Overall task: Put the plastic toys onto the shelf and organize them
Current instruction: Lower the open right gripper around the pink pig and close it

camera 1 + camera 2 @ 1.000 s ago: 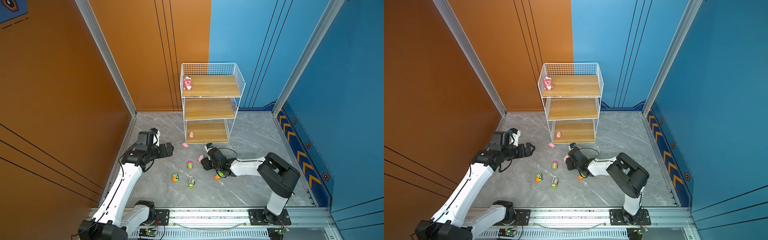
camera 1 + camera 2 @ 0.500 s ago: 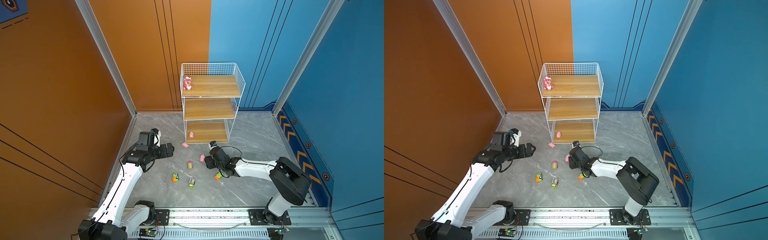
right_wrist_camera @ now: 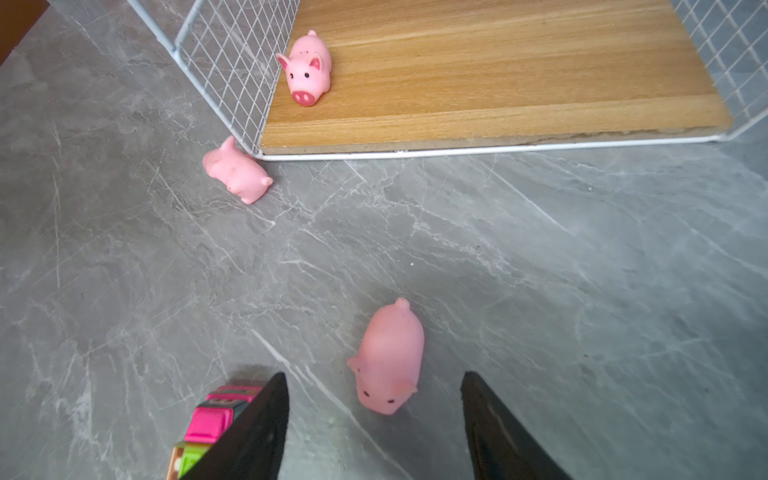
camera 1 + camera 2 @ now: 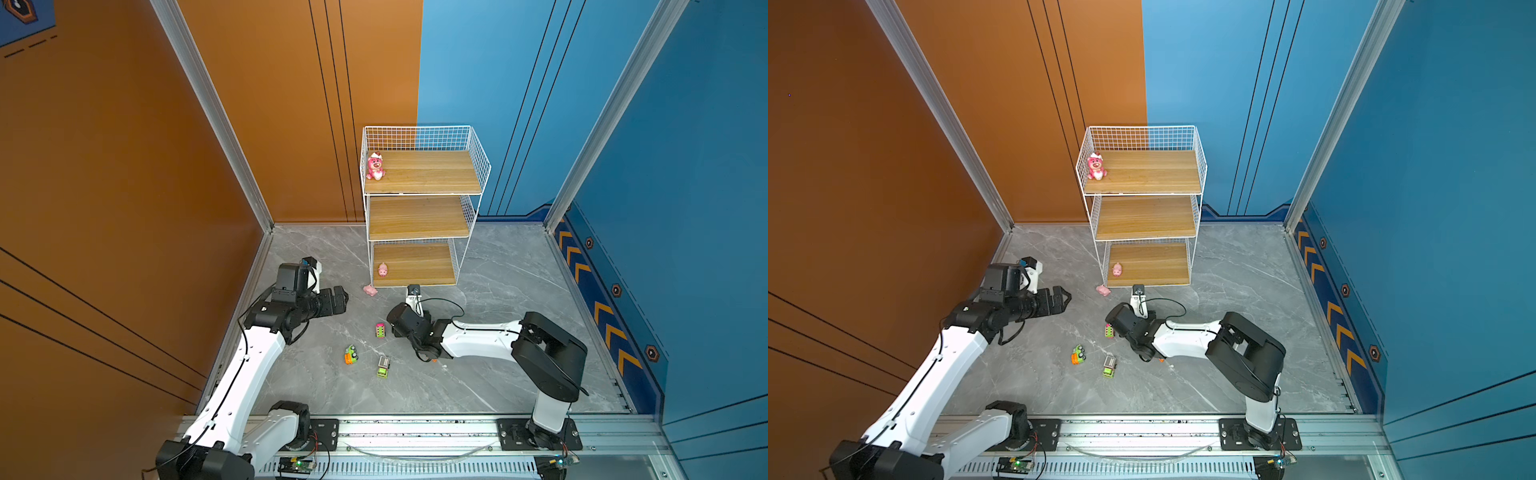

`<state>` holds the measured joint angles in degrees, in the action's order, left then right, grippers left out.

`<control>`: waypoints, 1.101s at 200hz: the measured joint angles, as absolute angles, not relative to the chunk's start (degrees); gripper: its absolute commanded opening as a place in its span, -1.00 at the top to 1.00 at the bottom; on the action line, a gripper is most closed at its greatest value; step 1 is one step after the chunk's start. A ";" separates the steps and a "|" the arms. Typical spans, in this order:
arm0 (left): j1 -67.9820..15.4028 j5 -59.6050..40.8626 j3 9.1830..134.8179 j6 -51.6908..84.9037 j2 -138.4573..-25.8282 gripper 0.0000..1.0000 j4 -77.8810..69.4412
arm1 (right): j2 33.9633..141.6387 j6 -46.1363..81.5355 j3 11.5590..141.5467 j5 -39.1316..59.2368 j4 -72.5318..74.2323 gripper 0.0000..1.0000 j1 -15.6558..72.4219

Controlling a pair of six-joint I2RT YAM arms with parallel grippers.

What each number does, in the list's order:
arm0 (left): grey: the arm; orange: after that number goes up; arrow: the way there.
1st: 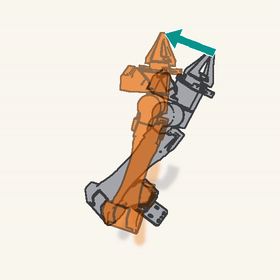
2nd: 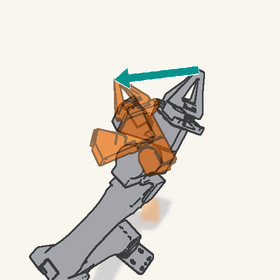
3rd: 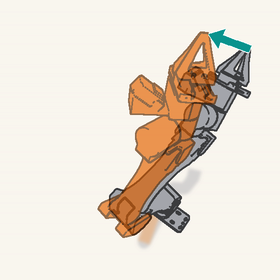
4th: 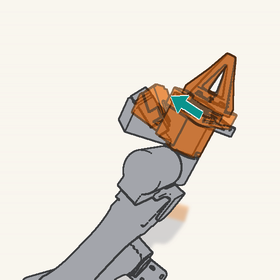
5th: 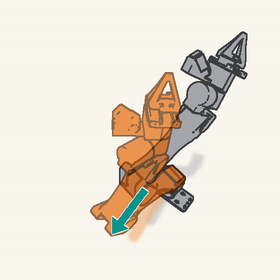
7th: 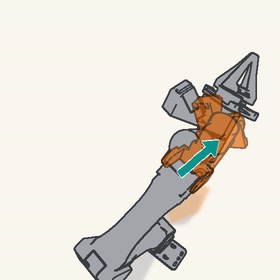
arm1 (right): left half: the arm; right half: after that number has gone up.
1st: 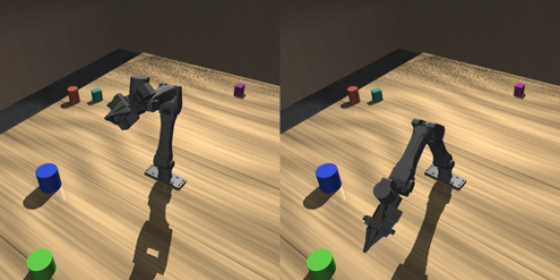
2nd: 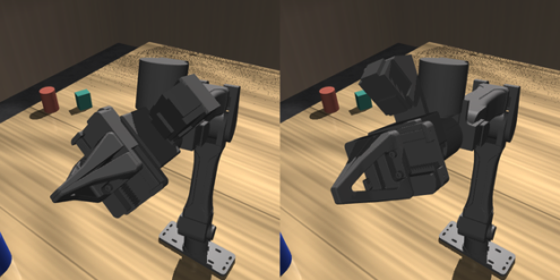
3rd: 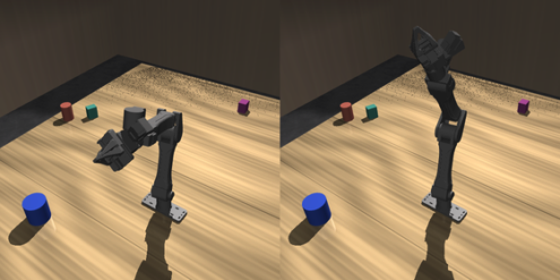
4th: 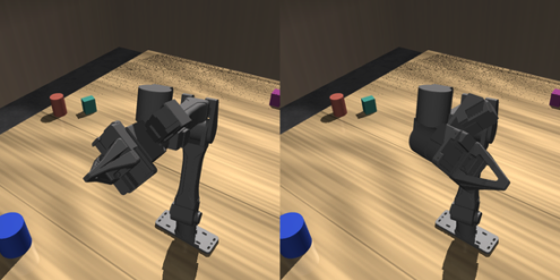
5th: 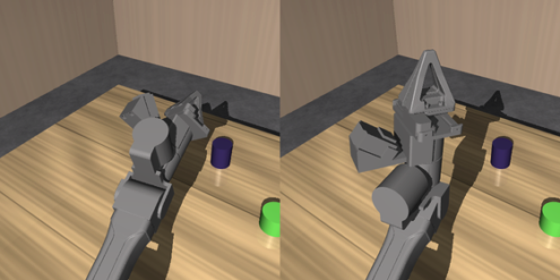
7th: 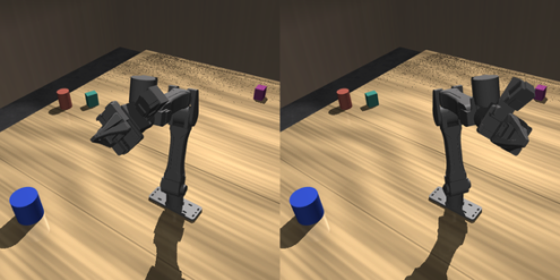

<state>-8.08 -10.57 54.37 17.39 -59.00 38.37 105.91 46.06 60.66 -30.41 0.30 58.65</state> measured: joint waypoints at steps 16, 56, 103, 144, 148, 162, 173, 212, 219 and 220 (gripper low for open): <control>-8.75 -10.55 54.37 17.39 -58.65 -0.96 38.37 | 107.48 47.51 62.54 -31.79 -1.15 -0.33 59.02; -10.37 -9.56 54.35 17.32 -56.99 -0.96 38.37 | 109.60 49.54 64.45 -33.34 -3.16 -0.31 59.31; -13.80 -7.49 54.35 15.77 -54.68 -0.96 38.37 | 112.14 50.52 65.21 -33.28 -4.12 -0.20 59.22; -16.91 -6.07 54.22 13.26 -53.39 -0.96 38.39 | 113.40 50.52 66.37 -33.04 -4.40 -0.04 58.78; -17.04 -6.00 54.19 13.10 -53.34 -0.96 38.37 | 113.47 50.46 66.57 -32.99 -4.40 -0.03 58.67; -17.45 -5.78 53.98 12.80 -53.25 -0.96 38.37 | 113.78 50.48 67.44 -32.75 -4.43 0.04 58.17; -17.58 -5.54 53.74 12.62 -53.25 -0.96 38.39 | 114.15 50.46 68.01 -32.45 -4.40 0.09 57.78; -17.61 -5.52 53.60 12.21 -53.25 -0.96 38.39 | 116.03 50.57 68.45 -30.87 -4.43 0.18 56.80; -17.65 -5.52 53.60 12.21 -53.25 -0.96 38.39 | 116.31 50.54 68.45 -30.63 -4.47 0.20 56.66; -17.65 -5.52 53.60 12.19 -53.25 -0.96 38.39 | 116.36 50.57 68.45 -30.68 -4.45 0.22 56.64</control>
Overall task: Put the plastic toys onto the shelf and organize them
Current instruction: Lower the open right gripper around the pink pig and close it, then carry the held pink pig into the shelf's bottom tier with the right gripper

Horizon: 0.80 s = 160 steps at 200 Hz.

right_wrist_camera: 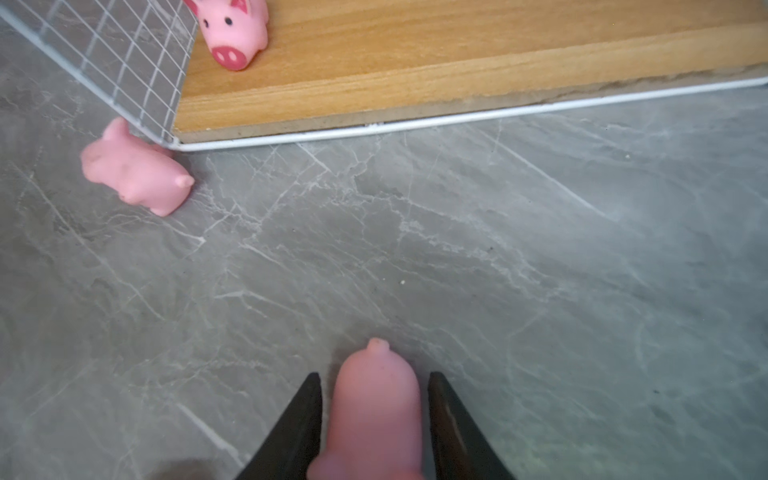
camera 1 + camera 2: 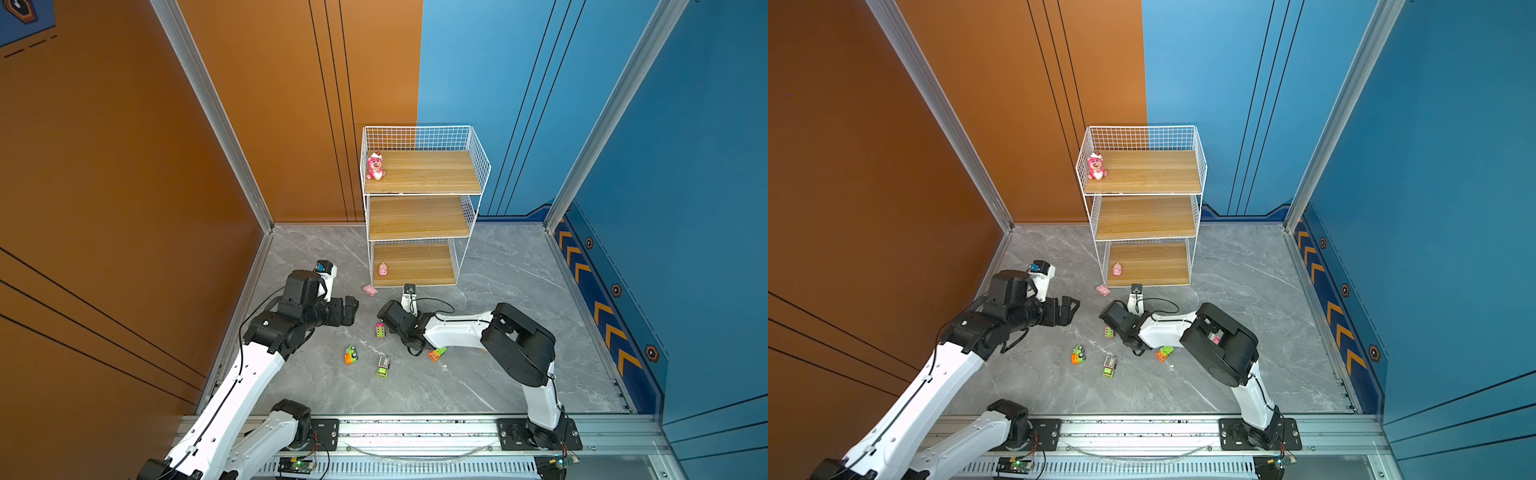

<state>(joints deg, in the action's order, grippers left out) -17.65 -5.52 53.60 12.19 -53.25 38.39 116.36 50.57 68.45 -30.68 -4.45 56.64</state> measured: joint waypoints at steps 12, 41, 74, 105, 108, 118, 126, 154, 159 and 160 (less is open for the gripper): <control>-17.65 -5.52 53.60 12.19 -53.25 -0.96 38.39 | 116.44 50.72 68.55 -30.55 -4.43 0.30 56.58; -17.65 -5.52 53.60 12.21 -53.28 -0.96 38.39 | 116.44 50.50 68.64 -30.26 -4.43 0.42 56.55; -17.65 -5.52 53.60 12.21 -53.36 -0.96 38.39 | 116.14 48.97 68.03 -30.26 -3.29 0.51 56.55; -17.65 -5.54 53.60 12.21 -53.58 -0.96 38.39 | 113.30 45.58 65.28 -30.20 -1.72 0.54 56.36; -17.65 -5.54 53.60 12.21 -53.65 -0.96 38.39 | 112.88 45.08 65.12 -30.17 -1.65 0.54 56.29; -17.65 -5.56 53.60 12.21 -53.80 -0.96 38.39 | 111.57 43.64 64.71 -29.82 -1.28 0.54 55.79; -17.65 -5.56 53.60 12.21 -53.95 -0.96 38.39 | 110.54 42.50 64.64 -29.32 -0.95 0.55 55.11; -17.65 -5.58 53.60 12.21 -54.33 -0.96 38.39 | 108.07 38.79 64.64 -26.55 0.67 0.55 51.66; -17.65 -5.58 53.60 12.21 -54.35 -0.96 38.39 | 107.94 38.22 64.66 -25.93 0.89 0.56 50.98; -17.65 -5.58 53.60 12.21 -54.35 -0.96 38.39 | 107.92 38.15 64.66 -25.85 0.91 0.56 50.89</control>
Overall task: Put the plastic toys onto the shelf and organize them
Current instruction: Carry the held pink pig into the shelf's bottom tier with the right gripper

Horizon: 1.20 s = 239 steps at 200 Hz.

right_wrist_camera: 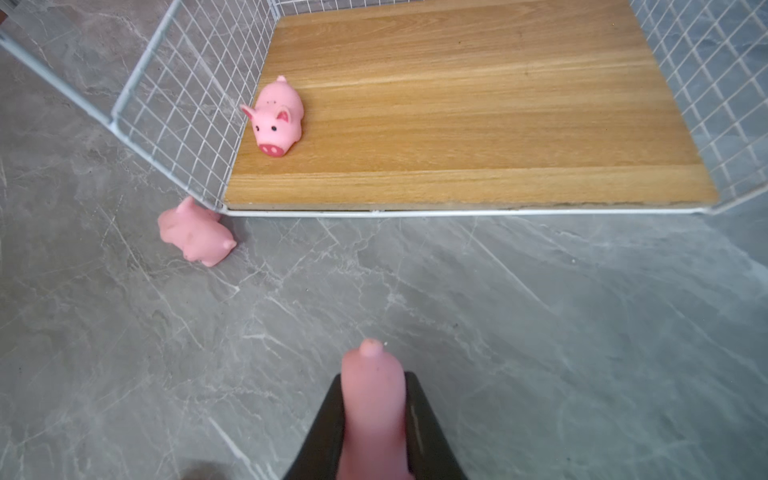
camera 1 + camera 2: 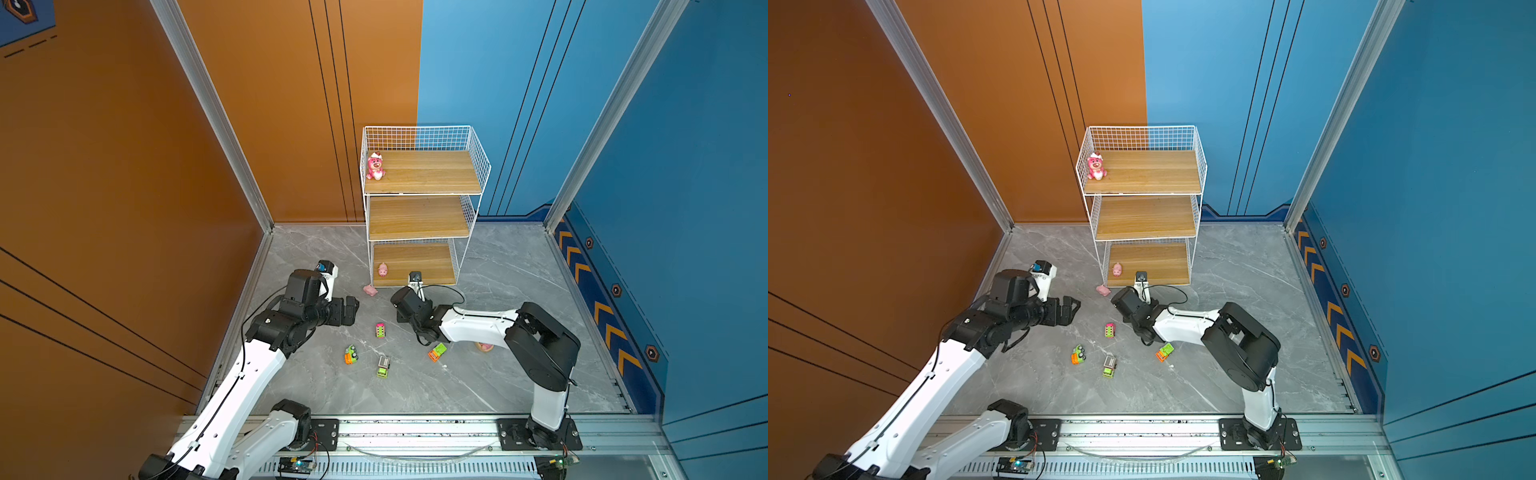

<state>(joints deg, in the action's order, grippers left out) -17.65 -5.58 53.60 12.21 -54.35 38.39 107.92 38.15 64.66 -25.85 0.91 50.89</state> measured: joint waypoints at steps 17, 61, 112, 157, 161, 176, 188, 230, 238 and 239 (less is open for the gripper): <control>-17.65 -5.61 53.60 12.21 -54.50 -0.96 38.39 | 108.01 35.97 65.19 -24.10 0.93 0.56 48.88; -17.63 -5.82 53.60 12.21 -55.22 -0.96 38.39 | 111.04 32.18 71.61 -20.56 0.56 0.54 45.65; -17.23 -6.07 53.60 12.21 -55.24 -0.96 38.41 | 119.07 29.17 81.58 -17.82 -1.15 0.53 42.57; -16.78 -6.26 53.60 12.23 -55.24 -0.96 38.39 | 125.05 27.99 87.88 -16.25 -3.73 0.51 40.47; -16.78 -6.26 53.60 12.23 -55.27 -0.96 38.39 | 125.38 27.88 88.31 -16.25 -3.90 0.51 40.42; -16.53 -6.31 53.60 12.23 -55.27 -0.96 38.41 | 126.39 27.83 89.78 -15.66 -4.51 0.50 40.10; -16.49 -6.31 53.60 12.23 -55.31 -0.96 38.39 | 126.98 27.83 90.96 -15.31 -5.04 0.49 39.86; -16.49 -6.48 53.60 12.23 -55.64 -0.96 38.39 | 129.25 27.83 95.02 -15.18 -5.76 0.47 38.48; -16.49 -6.48 53.60 12.23 -55.68 -0.96 38.39 | 129.69 27.83 95.48 -15.18 -5.98 0.46 38.28; -16.49 -6.48 53.60 12.23 -55.68 -0.96 38.39 | 129.75 27.83 95.57 -15.18 -6.00 0.46 38.26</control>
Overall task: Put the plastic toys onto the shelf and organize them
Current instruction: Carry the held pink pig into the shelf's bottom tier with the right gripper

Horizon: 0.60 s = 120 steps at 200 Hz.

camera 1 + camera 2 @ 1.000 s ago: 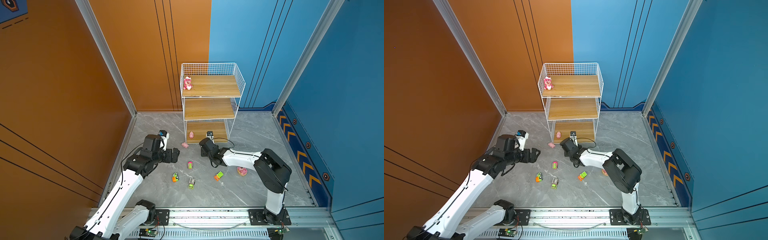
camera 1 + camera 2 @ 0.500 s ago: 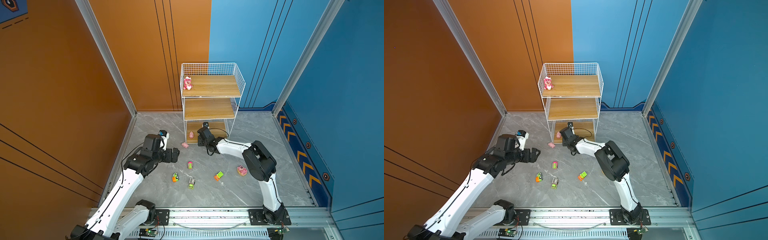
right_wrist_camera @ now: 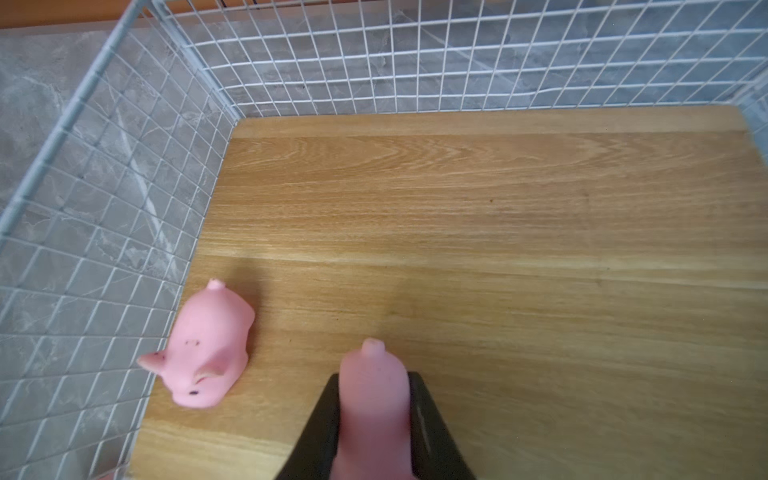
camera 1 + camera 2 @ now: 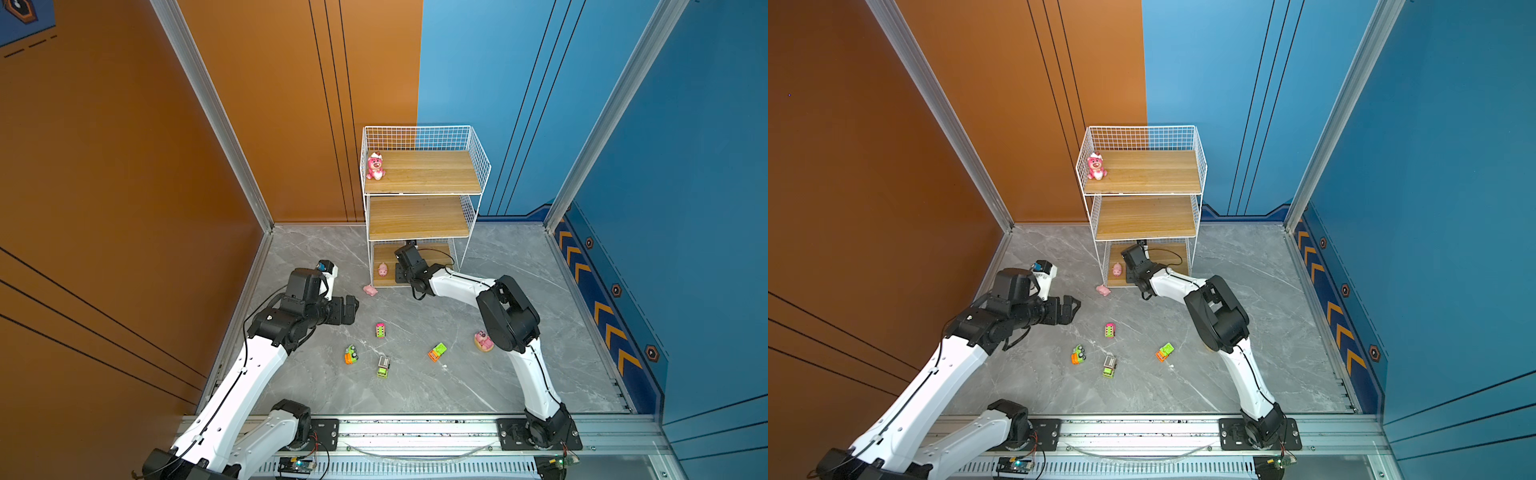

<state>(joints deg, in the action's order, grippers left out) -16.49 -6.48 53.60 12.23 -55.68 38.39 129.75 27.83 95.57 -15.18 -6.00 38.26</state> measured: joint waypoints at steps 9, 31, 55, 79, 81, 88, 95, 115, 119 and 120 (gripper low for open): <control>-16.49 -6.48 53.60 12.23 -55.68 -0.96 38.39 | 130.26 27.83 96.01 -15.18 -6.11 0.45 38.13; -16.49 -6.50 53.60 12.23 -55.75 -0.96 38.41 | 131.26 27.81 96.97 -15.22 -6.70 0.44 38.02; -16.49 -6.50 53.60 12.23 -55.88 -0.96 38.39 | 132.20 27.51 97.84 -15.27 -7.05 0.37 38.02; -16.49 -6.50 53.60 12.23 -55.90 -0.96 38.39 | 133.23 26.98 98.94 -15.53 -7.09 0.31 38.00; -16.49 -6.50 53.60 12.23 -55.90 -0.96 38.39 | 133.34 26.96 99.04 -15.57 -7.09 0.30 37.95; -16.49 -6.50 53.60 12.23 -55.90 -0.96 38.39 | 133.64 26.89 99.35 -15.68 -7.09 0.27 37.95; -16.49 -6.48 53.60 12.23 -55.90 -0.96 38.39 | 133.91 26.79 99.66 -15.77 -7.09 0.22 37.91; -16.49 -6.50 53.60 12.23 -55.90 -0.96 38.39 | 134.30 26.72 100.09 -16.29 -7.14 0.09 37.80; -16.49 -6.50 53.60 12.23 -55.90 -0.96 38.39 | 134.30 26.79 100.09 -16.40 -7.14 0.08 37.80; -16.49 -6.50 53.60 12.23 -55.90 -0.96 38.39 | 134.30 26.72 100.09 -16.40 -7.14 0.07 37.80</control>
<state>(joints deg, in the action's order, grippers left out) -16.49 -6.50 53.60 12.23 -55.90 38.39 134.30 26.72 100.09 -16.40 -7.14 37.80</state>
